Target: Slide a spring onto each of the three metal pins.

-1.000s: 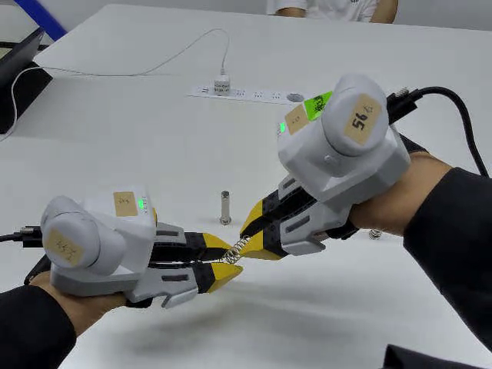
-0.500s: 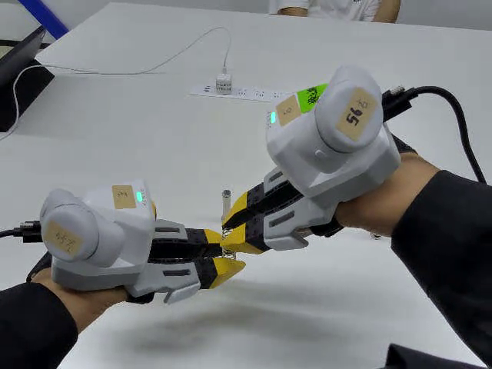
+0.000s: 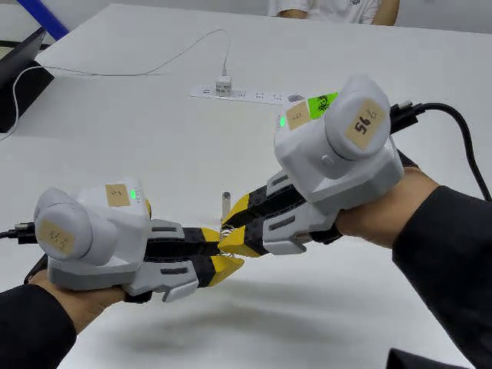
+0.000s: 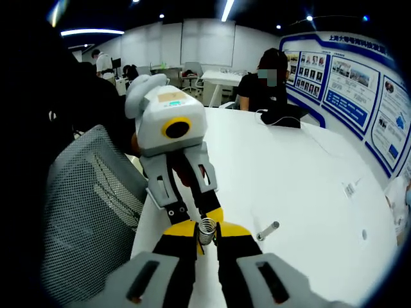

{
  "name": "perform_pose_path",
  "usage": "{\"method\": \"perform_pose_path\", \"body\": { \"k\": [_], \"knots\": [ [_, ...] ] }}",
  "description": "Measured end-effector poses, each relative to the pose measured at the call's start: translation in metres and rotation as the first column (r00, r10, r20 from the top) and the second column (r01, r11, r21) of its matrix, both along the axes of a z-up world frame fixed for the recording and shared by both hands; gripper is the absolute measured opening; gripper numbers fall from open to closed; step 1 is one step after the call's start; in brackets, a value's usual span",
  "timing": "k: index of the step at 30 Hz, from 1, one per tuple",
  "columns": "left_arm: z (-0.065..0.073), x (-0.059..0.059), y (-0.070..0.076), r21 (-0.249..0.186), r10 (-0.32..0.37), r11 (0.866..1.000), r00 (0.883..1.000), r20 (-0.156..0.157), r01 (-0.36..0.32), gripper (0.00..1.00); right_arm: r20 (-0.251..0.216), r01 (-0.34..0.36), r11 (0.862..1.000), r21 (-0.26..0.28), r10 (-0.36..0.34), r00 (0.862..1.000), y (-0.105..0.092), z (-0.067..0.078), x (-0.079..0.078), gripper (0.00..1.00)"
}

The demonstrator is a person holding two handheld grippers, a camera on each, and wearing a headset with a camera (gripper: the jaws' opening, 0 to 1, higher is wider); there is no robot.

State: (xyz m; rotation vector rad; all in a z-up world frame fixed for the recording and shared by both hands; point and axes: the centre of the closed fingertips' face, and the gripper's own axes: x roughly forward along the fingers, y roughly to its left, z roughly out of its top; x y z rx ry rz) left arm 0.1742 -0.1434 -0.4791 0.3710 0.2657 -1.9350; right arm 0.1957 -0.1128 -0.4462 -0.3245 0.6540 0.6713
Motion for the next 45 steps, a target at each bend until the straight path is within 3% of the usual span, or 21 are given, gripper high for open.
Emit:
{"method": "perform_pose_path", "body": {
  "k": [10, 28, 45],
  "knots": [
    [0.002, 0.005, -0.001, -0.014, 0.018, 1.000, 1.000, 0.013, -0.018, 0.12, 0.012, 0.020, 0.999, 0.030, -0.021, 1.000, -0.001, 0.003, 0.005, 0.12],
    [0.003, 0.029, 0.002, -0.016, 0.114, 0.993, 0.993, -0.009, -0.114, 0.36, 0.062, 0.089, 0.995, 0.034, -0.091, 0.994, -0.024, 0.023, 0.020, 0.12],
    [0.001, 0.039, 0.005, -0.010, 0.174, 0.985, 0.984, -0.035, -0.174, 0.48, 0.138, 0.179, 0.982, 0.056, -0.186, 0.973, -0.051, 0.038, 0.048, 0.12]
  ]
}}
